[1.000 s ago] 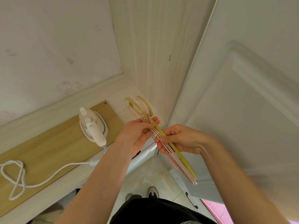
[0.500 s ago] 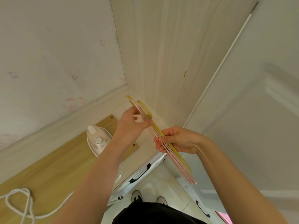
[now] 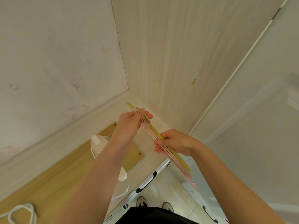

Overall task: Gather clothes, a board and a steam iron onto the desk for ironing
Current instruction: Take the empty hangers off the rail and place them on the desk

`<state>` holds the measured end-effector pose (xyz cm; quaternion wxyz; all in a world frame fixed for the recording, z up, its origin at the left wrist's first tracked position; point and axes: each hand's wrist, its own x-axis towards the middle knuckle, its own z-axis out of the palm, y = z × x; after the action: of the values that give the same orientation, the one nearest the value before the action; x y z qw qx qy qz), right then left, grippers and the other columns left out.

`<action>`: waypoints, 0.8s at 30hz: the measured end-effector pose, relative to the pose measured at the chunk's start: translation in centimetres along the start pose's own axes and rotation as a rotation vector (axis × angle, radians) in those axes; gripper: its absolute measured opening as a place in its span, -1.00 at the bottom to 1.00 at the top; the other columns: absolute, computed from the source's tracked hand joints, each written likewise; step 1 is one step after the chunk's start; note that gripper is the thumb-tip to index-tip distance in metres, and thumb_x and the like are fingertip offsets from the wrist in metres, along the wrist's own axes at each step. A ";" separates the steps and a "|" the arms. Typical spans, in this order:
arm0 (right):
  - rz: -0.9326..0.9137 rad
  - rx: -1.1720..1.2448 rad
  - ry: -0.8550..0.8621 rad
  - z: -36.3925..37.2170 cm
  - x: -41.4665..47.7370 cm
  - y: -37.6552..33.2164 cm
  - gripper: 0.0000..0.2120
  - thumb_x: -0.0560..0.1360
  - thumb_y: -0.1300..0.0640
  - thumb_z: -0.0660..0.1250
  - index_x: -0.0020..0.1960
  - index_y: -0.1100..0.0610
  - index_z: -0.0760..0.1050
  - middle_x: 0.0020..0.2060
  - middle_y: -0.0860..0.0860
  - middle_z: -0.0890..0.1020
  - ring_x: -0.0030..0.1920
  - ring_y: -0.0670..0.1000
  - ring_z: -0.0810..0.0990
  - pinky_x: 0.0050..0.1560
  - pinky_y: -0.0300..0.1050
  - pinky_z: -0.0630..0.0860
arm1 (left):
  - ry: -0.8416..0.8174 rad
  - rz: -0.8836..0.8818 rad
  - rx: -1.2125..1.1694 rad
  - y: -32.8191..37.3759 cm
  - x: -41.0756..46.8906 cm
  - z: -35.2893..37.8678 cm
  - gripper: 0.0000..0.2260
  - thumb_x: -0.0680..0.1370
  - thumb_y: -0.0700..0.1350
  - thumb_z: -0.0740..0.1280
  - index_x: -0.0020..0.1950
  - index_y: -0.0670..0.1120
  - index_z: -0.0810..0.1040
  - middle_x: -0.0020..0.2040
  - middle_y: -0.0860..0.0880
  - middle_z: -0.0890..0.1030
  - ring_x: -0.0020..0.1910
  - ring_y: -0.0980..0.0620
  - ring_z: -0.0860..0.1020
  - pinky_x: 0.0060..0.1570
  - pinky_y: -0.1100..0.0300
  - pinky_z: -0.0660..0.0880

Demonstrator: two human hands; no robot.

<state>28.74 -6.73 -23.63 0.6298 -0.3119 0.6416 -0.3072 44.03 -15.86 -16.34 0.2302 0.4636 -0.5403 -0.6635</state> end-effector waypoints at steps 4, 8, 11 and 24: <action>-0.015 -0.102 0.122 0.2 1.8 -0.1 -0.87 0.58 0.27 0.24 -0.09 0.20 0.56 -0.25 0.04 0.69 -0.27 -0.07 0.66 -0.17 -0.18 0.57 | 0.047 -0.096 -0.205 -1.1 1.5 -0.8 -0.73 0.65 -0.06 0.17 0.06 -0.20 0.60 -0.04 -0.05 0.72 0.10 0.08 0.62 0.32 0.09 0.37; 0.004 -0.260 0.230 0.4 3.8 -0.4 -0.84 0.57 0.28 0.22 -0.13 0.16 0.53 -0.21 0.08 0.68 -0.30 -0.08 0.63 -0.24 -0.26 0.54 | 0.134 -0.206 -0.377 -2.4 3.0 -1.9 -0.82 0.62 -0.18 0.22 0.08 -0.22 0.58 -0.07 -0.10 0.71 0.13 0.01 0.60 0.36 0.08 0.33; 0.006 -0.372 0.306 0.7 5.5 -0.4 -0.82 0.57 0.32 0.18 -0.09 0.21 0.54 -0.20 0.13 0.66 -0.36 -0.09 0.59 -0.35 -0.38 0.49 | 0.181 -0.279 -0.401 -3.5 4.1 -2.6 -0.87 0.57 -0.27 0.27 -0.13 -0.19 0.58 -0.10 -0.11 0.66 0.11 -0.01 0.56 0.38 0.07 0.30; 0.038 -0.706 0.399 1.2 10.5 2.9 -0.81 0.55 0.29 0.15 0.00 0.28 0.53 0.01 0.22 0.61 0.00 0.19 0.60 0.03 0.03 0.56 | 0.310 -0.505 -0.396 -10.6 8.7 -3.8 -0.94 0.54 -0.33 0.31 -0.01 -0.23 0.52 -0.14 -0.10 0.52 -0.20 0.01 0.52 -0.04 0.14 0.52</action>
<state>29.79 -13.27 -32.41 0.3528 -0.4316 0.8228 -0.1108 45.37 -21.47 -29.38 0.2237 0.6242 -0.2283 -0.7129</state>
